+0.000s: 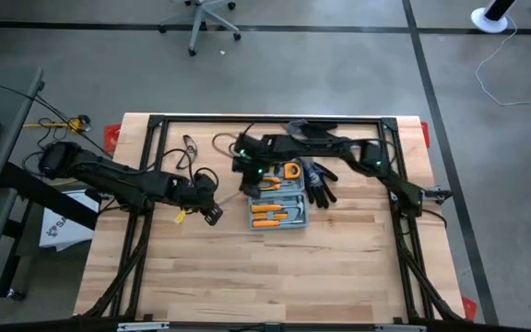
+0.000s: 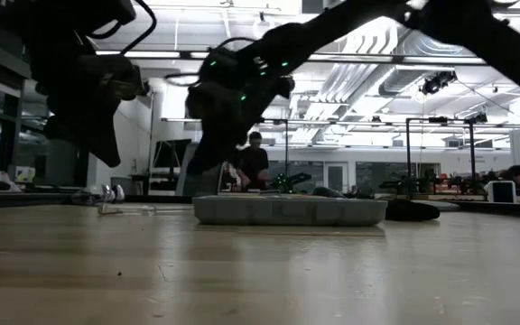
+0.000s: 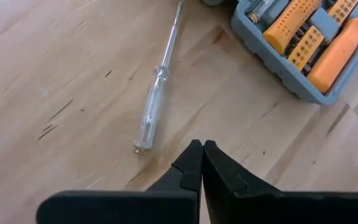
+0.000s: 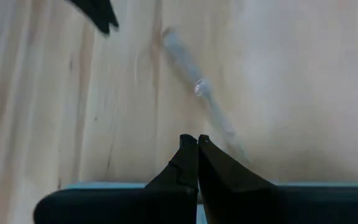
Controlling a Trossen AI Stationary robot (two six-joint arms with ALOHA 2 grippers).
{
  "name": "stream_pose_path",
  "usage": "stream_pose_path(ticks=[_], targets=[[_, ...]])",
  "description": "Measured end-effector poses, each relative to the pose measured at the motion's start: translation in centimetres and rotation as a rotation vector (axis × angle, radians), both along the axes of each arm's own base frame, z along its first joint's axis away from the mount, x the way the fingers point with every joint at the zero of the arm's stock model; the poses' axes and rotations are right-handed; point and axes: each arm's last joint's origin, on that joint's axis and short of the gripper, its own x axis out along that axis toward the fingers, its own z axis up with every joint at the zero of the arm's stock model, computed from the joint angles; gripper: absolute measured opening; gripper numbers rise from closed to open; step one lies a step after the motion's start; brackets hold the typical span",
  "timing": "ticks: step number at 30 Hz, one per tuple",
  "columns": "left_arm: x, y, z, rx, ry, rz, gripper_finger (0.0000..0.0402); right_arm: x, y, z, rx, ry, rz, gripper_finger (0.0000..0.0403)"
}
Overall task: Prefit tool cases
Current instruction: Put the transparent flat screwdriver into the gray toolbox
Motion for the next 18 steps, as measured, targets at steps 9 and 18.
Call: stream_pose_path(ticks=[9,18], targets=[[0.0,0.1,0.0,0.042,0.005,-0.034,0.0,2.2,0.9,-2.1,-0.049,0.042,0.004,0.0],[0.0,0.2,0.1,0.088,0.002,-0.031,0.0,2.0,-0.3,-2.6,-0.045,0.056,-0.041,0.0]])
